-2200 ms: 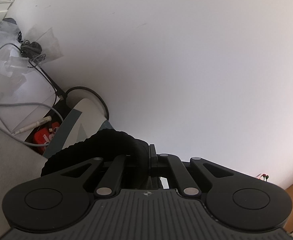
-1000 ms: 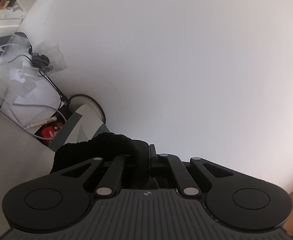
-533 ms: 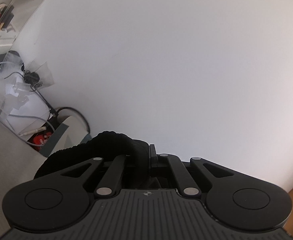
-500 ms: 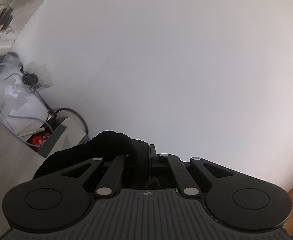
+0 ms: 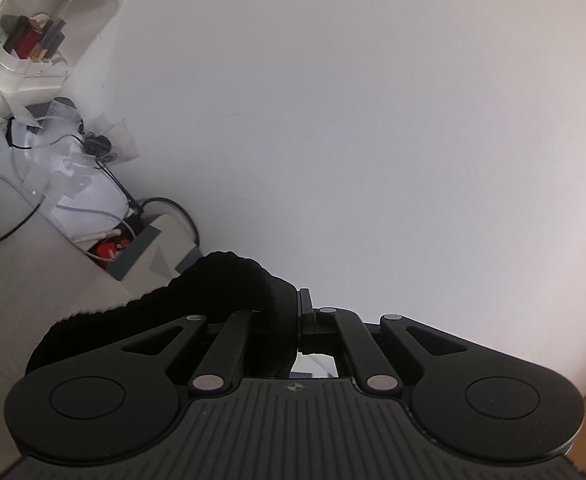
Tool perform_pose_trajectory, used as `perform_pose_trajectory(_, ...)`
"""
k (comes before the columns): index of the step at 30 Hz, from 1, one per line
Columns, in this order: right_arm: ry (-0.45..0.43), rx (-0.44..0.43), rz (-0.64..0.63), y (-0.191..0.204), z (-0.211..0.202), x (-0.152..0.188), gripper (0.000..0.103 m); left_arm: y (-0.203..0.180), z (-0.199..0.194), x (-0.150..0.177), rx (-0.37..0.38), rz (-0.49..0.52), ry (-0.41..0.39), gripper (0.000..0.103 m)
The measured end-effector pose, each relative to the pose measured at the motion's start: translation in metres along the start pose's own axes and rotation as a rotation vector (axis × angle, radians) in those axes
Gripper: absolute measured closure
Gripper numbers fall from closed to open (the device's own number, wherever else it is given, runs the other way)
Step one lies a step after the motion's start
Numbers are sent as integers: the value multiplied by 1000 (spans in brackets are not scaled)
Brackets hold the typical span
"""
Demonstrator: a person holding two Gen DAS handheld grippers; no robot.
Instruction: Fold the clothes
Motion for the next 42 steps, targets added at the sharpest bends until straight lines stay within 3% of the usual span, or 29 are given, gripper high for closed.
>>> perform_pose_trajectory(6,212,-67,-43,20,54,40,48,2,8,-1,-16,15,1,100)
perform_pose_trajectory(14,420,21,-161,36,119,85,46,9,7,1,-30,11,9,100)
perform_pose_trajectory(15,426,21,-141,33,123,88,50,10,7,1,-32,10,10,100)
perform_pose_trajectory(16,431,21,-120,31,126,90,62,11,6,1,-34,10,11,100)
perform_pose_trajectory(19,409,15,-57,24,132,92,77,15,6,2,-41,6,15,100)
perform_pose_trajectory(24,446,30,-79,27,139,91,77,21,8,4,-44,-8,26,100)
perform_pose_trajectory(27,488,24,-81,32,137,90,62,23,9,4,-45,-10,31,100)
perform_pose_trajectory(30,491,44,-128,34,135,96,62,25,8,4,-49,-10,29,100)
perform_pose_trajectory(32,470,47,-95,30,133,96,71,26,9,3,-53,-11,27,100)
perform_pose_trajectory(33,463,42,-83,28,133,96,85,26,9,3,-54,-11,26,100)
perform_pose_trajectory(34,456,36,-70,26,133,95,91,26,9,3,-56,-12,26,100)
perform_pose_trajectory(39,431,19,-19,22,126,93,100,26,8,2,-60,-10,17,100)
perform_pose_trajectory(42,272,-2,30,25,98,73,100,27,7,0,-68,-10,12,100)
Point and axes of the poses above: each gripper's, at about its wrist camera, not at the fingertips, and z roughly the way its jaws point, y to its left, x to its underside, the point moved 2 cm from there along z, roughly the way its jaws point, and after that the axes turned 14 degrees about -x, right-handed, at the moved point
